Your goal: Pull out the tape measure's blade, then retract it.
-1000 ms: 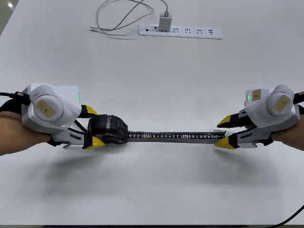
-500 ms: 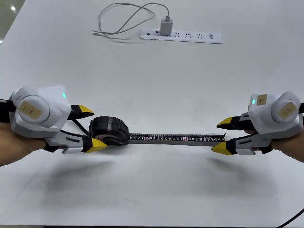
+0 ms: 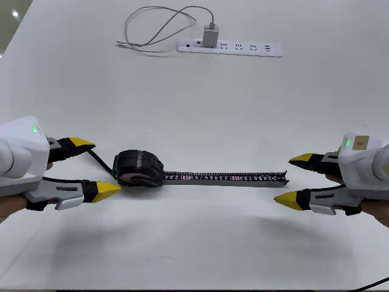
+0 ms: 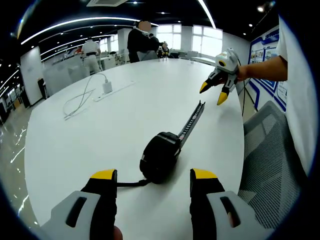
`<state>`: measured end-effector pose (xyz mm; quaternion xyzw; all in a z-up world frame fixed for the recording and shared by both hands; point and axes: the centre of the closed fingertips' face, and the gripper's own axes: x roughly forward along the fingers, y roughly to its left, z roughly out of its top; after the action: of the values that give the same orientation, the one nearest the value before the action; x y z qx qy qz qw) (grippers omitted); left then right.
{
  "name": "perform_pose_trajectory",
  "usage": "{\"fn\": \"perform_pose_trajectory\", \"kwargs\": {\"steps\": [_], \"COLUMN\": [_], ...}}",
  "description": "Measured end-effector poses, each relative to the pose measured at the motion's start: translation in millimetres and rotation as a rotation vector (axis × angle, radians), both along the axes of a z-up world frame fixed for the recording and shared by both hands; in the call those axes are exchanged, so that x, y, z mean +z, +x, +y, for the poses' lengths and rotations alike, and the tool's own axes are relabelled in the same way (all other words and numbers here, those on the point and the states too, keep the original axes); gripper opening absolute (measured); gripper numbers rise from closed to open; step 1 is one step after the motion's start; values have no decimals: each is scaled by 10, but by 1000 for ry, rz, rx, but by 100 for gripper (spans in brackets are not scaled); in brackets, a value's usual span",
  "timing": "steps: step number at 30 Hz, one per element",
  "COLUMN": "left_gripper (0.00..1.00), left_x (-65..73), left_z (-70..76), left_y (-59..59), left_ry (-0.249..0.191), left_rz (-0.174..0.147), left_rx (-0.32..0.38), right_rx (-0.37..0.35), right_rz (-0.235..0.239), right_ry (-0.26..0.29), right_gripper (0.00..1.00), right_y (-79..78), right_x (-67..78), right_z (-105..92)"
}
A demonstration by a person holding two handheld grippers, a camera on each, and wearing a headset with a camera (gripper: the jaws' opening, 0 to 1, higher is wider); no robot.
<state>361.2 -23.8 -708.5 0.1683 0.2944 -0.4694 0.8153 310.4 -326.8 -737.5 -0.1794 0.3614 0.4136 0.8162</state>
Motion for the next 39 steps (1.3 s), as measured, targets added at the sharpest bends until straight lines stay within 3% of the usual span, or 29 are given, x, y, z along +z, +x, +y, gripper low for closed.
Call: {"fn": "perform_pose_trajectory", "kwargs": {"steps": [3, 6, 15, 17, 29, 36, 39], "left_gripper": [61, 63, 70, 72, 80, 82, 82], "left_x": [-10, -14, -80, -92, -100, -236, -244], "left_z": [71, 130, 281, 319, 388, 479, 509], "left_y": [-45, -99, -277, -312, -513, -616, -657], "left_ry": [-13, -11, -16, -38, -89, -104, -109], "left_rz": [23, 12, 37, 57, 57, 61, 48], "left_rx": [51, 71, 139, 160, 177, 209, 227], "right_rx": [-25, -41, -73, -80, -128, -154, -171], "right_rz": [2, -3, -17, -23, -44, -65, -63], "right_ry": [12, 11, 25, 21, 48, 77, 90], "right_gripper": [51, 55, 66, 68, 74, 76, 77], "right_y": [-37, -71, -172, -204, -388, -493, -547], "right_x": [21, 18, 51, 61, 46, 19, 10], "right_z": [2, -5, 28, 18, -7, -21, -32]}}
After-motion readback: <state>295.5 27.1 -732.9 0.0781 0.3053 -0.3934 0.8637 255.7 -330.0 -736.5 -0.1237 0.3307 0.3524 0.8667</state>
